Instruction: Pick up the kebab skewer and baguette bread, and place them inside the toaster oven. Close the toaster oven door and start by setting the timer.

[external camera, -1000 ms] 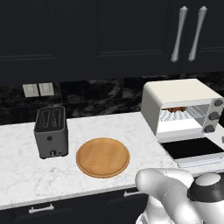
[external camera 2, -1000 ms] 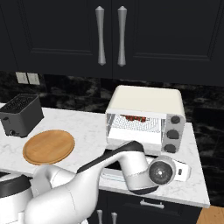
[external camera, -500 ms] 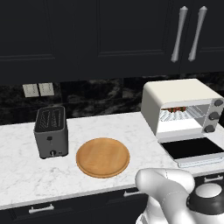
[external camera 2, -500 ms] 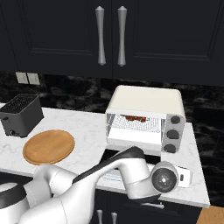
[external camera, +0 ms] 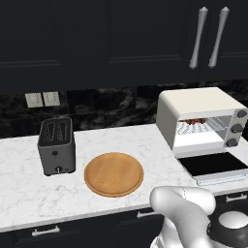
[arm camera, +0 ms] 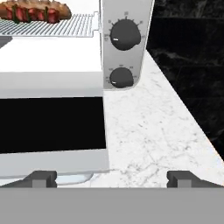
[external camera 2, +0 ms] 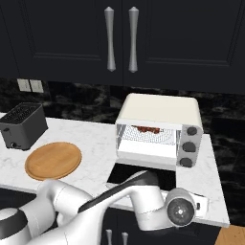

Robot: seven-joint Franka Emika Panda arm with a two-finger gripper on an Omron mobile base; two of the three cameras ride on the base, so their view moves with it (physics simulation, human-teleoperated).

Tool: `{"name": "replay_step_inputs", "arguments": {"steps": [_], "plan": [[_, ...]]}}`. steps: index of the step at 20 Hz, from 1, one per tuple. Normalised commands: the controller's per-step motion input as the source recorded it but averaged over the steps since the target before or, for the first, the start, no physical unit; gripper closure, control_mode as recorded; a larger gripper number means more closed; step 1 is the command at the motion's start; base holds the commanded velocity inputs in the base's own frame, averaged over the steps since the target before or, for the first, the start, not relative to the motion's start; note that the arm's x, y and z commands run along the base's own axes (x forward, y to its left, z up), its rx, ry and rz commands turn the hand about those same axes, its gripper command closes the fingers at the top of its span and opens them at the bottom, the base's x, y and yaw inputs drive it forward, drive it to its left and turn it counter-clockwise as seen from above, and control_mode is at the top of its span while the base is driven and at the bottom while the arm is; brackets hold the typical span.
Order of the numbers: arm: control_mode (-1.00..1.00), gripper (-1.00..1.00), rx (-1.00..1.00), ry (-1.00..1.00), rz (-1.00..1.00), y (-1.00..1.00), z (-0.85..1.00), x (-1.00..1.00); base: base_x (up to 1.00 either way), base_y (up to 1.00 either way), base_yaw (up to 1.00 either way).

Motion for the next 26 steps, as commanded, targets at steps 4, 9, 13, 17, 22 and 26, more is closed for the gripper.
{"name": "replay_step_inputs", "arguments": {"steps": [4,9,13,17,22,26], "plan": [[-1.00,-1.00,0.00,0.00,0.01,0.16,-0.68,-0.16,0.00,0.00,0.00],[-1.00,-1.00,0.00,-0.11,0.06,0.31,-0.51,0.00,0.00,0.00,0.00],[-1.00,-1.00,0.00,-0.17,0.12,0.24,-0.16,0.00,0.00,0.00,0.00],[-1.00,-1.00,0.00,-0.09,0.05,0.18,-0.01,0.01,0.00,0.00,0.00],[-1.00,-1.00,0.00,-0.02,0.00,0.00,-0.02,0.01,0.00,0.00,0.00],[-1.00,-1.00,0.00,0.00,0.00,0.02,-0.09,0.01,0.00,0.00,0.00]]}}
